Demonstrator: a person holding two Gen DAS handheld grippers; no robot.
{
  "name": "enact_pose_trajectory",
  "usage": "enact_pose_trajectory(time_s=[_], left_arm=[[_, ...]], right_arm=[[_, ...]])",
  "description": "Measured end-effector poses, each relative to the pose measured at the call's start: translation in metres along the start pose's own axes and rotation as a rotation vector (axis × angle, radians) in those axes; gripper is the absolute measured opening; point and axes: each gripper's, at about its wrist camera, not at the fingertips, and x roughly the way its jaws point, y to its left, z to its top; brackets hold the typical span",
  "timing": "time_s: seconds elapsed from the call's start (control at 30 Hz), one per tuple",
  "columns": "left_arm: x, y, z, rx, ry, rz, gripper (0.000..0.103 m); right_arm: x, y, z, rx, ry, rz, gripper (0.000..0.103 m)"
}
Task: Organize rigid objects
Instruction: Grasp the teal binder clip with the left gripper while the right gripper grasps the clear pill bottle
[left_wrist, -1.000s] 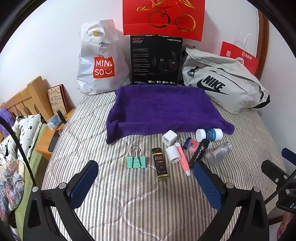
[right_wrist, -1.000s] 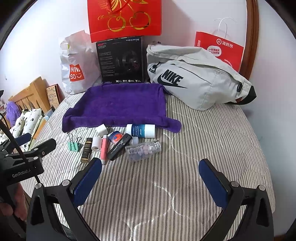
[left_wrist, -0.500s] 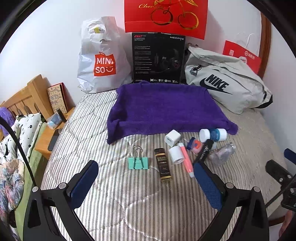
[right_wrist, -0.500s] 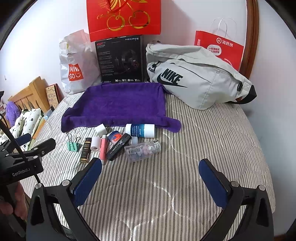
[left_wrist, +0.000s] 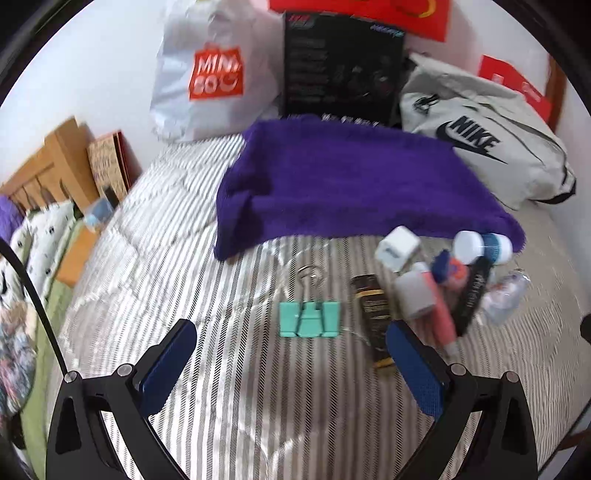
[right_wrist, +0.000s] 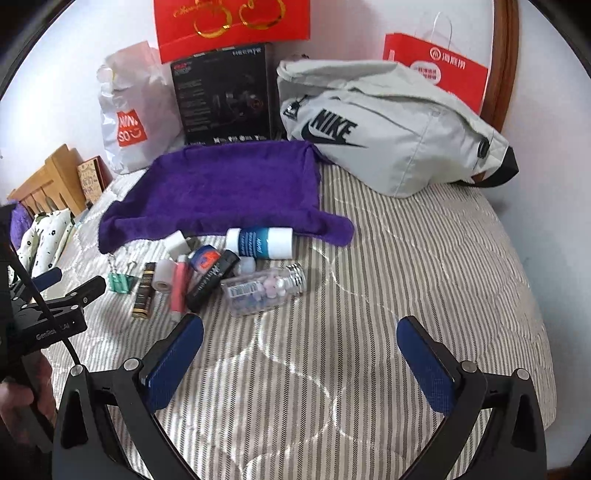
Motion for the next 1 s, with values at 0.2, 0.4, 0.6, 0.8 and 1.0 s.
enact_pose_trajectory(time_s=[0.2,0.4,0.6,0.8,1.0], left_arm=[[0.033,0.013,-0.002,-0.05,0.031,-0.049,0.095],[0.043,0.007,-0.004,-0.015,0.009,-0.045,0.083],[0.04,-0.003,-0.008,0.04,-0.036,-0.038,0.06],[0.038,-0.008,-0.007,0.071,-0.043,-0.062,0.045],[0.038,-0.007,-0.007,0.07,-0.043,-0.063,0.045]], right_arm=[[0.026,-0.006,-0.003,0.009,0.032,-0.009,0.103],[0.047,-0.015,-0.006,0.029,0.064,0.014,0.103],[0.07,-0.021,-0.005,0.05,0.089,0.035,0.1],[0.081,-0.001,0.004,-0.004,0.059,0.132,0.099],[0.09,0.026,0.008,-0.151,0.012,0.129,0.099]])
